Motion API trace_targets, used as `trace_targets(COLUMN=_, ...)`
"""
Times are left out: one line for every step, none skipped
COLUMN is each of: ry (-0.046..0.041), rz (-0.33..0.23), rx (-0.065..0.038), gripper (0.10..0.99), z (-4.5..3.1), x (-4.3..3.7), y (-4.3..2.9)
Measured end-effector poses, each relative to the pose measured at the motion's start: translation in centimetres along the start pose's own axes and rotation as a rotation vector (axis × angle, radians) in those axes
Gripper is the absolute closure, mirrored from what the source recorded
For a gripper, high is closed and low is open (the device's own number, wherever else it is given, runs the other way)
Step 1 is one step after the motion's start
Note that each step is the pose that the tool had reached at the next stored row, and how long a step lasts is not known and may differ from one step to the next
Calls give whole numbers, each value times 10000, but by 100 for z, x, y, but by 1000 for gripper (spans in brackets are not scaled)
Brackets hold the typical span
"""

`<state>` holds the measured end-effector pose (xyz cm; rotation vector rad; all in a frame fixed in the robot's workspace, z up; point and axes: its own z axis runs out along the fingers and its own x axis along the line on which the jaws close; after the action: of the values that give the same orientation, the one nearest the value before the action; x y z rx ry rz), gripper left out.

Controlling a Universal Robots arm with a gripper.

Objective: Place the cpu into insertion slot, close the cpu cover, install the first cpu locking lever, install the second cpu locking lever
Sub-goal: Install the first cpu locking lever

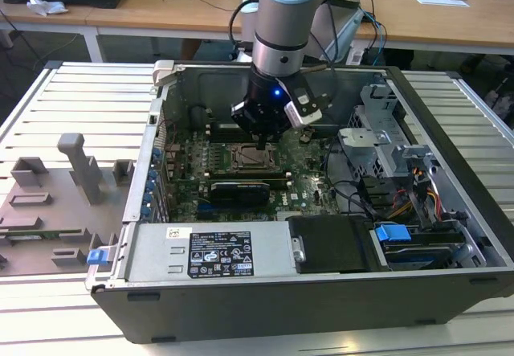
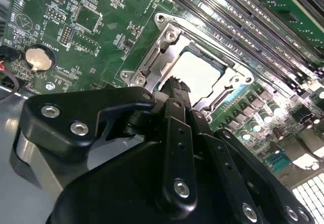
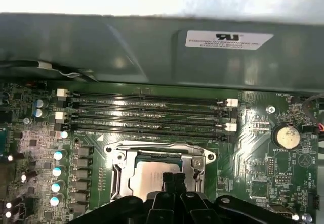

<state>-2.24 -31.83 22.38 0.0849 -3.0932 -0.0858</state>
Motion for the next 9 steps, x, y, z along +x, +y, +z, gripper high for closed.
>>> trace_targets(ry=0, rz=0, rx=0, gripper=980, z=-84, x=4, y=5)
trace_targets(ry=0, rz=0, rx=1, gripper=980, z=-203, x=9, y=11)
trace_targets(ry=0, rz=0, rx=1, gripper=980, z=-277, x=12, y=16)
trace_targets(ry=0, rz=0, rx=1, gripper=980, z=-295, x=13, y=17)
trace_targets(ry=0, rz=0, rx=1, gripper=980, z=-312, x=14, y=18)
trace_targets(ry=0, rz=0, rx=1, gripper=980, z=-337, x=15, y=19)
trace_targets(ry=0, rz=0, rx=1, gripper=980, z=-362, x=16, y=20)
trace_targets(ry=0, rz=0, rx=1, gripper=980, z=-376, x=17, y=21)
trace_targets(ry=1, rz=0, rx=1, gripper=980, z=-391, x=17, y=22)
